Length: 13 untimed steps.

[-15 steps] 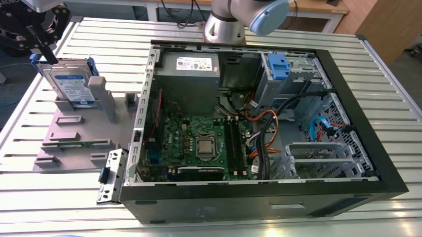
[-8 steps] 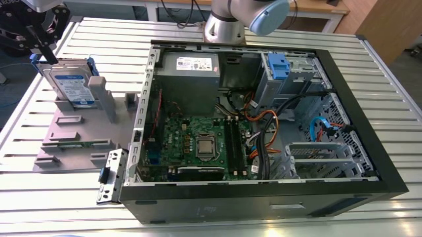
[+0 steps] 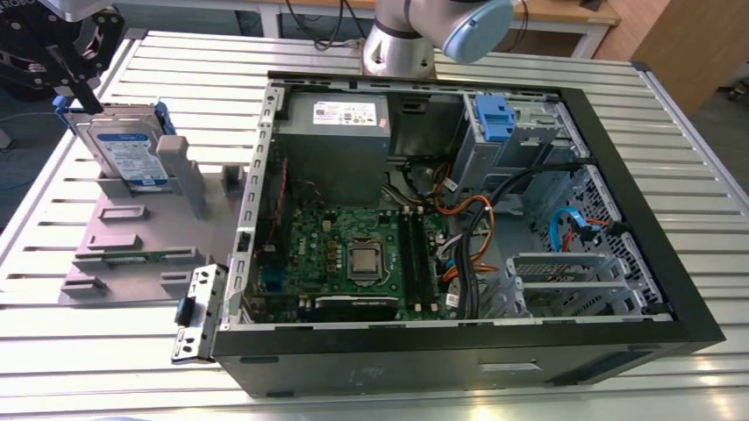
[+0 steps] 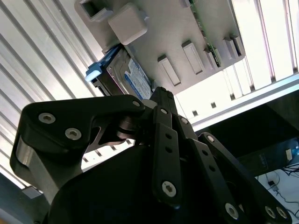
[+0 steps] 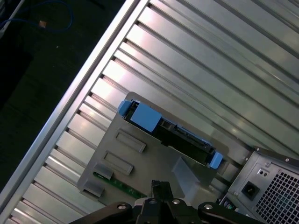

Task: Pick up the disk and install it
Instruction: 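Pick up the disk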

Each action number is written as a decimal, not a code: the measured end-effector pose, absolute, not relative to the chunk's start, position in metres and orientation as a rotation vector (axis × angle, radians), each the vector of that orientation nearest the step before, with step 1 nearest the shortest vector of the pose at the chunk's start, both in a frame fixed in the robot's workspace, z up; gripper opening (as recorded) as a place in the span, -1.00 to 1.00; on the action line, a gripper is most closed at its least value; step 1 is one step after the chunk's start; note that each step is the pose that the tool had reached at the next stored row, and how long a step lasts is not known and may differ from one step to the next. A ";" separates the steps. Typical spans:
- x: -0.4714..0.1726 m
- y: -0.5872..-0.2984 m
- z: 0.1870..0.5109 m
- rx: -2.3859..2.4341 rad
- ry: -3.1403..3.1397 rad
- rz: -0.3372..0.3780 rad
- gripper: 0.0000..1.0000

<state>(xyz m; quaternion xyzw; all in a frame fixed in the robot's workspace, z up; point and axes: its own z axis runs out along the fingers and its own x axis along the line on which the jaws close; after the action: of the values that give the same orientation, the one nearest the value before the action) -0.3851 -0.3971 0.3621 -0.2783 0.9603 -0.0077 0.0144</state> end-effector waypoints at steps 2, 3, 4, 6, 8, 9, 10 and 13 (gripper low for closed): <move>-0.385 -0.397 0.362 -0.868 2.989 -0.024 -0.79; -0.385 -0.397 0.362 -0.869 2.989 -0.024 -0.79; -0.385 -0.397 0.362 -0.870 2.989 -0.024 -0.79; -0.385 -0.397 0.362 -0.872 2.988 -0.024 -0.79; -0.385 -0.397 0.362 -0.874 2.988 -0.024 -0.79; -0.385 -0.397 0.362 -0.874 2.987 -0.024 -0.79; -0.385 -0.397 0.362 -0.875 2.987 -0.024 -0.79; -0.385 -0.397 0.362 -0.878 2.986 -0.024 -0.79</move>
<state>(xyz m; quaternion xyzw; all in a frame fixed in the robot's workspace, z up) -0.3850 -0.3971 0.3621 -0.2819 0.9593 -0.0076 0.0144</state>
